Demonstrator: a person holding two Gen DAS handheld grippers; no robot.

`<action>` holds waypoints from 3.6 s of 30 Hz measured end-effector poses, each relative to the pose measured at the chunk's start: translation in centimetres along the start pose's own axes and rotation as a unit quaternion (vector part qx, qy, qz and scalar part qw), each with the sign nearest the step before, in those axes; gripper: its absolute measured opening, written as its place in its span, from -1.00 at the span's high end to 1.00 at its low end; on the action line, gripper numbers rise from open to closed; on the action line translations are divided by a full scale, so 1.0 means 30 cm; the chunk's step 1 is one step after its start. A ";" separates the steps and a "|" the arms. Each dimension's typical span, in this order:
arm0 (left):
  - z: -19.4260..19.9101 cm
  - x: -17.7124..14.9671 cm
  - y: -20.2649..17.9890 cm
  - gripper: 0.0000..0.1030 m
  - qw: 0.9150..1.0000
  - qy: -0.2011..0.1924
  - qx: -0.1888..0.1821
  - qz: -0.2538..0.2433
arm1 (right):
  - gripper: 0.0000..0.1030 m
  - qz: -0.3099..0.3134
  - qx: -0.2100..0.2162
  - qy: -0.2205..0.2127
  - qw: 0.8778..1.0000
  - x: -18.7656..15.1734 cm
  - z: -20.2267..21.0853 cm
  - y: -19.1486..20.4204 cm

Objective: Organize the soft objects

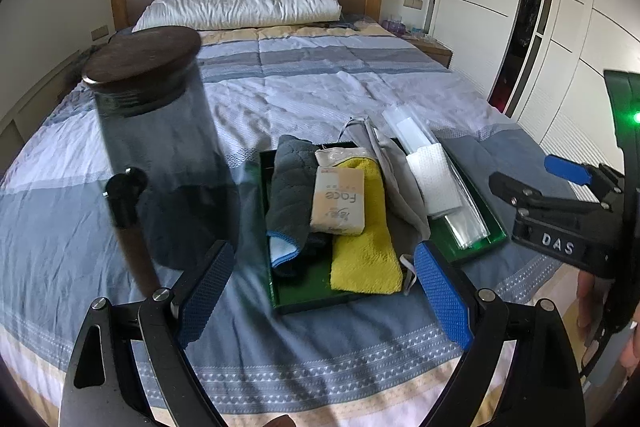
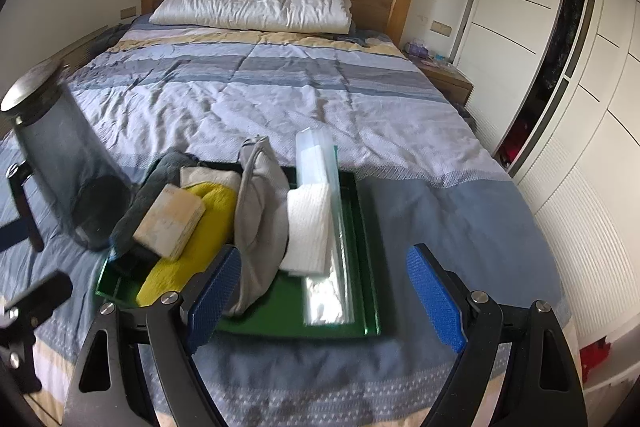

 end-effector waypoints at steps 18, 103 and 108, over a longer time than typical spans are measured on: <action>0.164 -0.051 0.169 -0.72 1.000 -0.022 0.010 0.005 | -0.67 -0.007 0.043 -0.017 0.999 -0.100 0.289 0.189; 0.790 -0.441 0.369 -0.84 0.998 -0.039 0.038 -0.043 | -0.71 -0.011 0.001 -0.060 0.998 -0.417 1.090 0.624; 0.793 -0.437 0.369 -0.84 0.998 -0.042 0.037 -0.043 | -0.71 -0.011 0.001 -0.060 0.998 -0.416 1.091 0.627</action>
Point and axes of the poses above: each gripper's, at about its wrist camera, not at the fingertips, and z roughly against the way its jaws point, y to its left, x to its top, the point moved 7 cm from there along -z, roughly the way its jaws point, and after that the axes turned 8 degrees about -y, right-handed, at the moved point
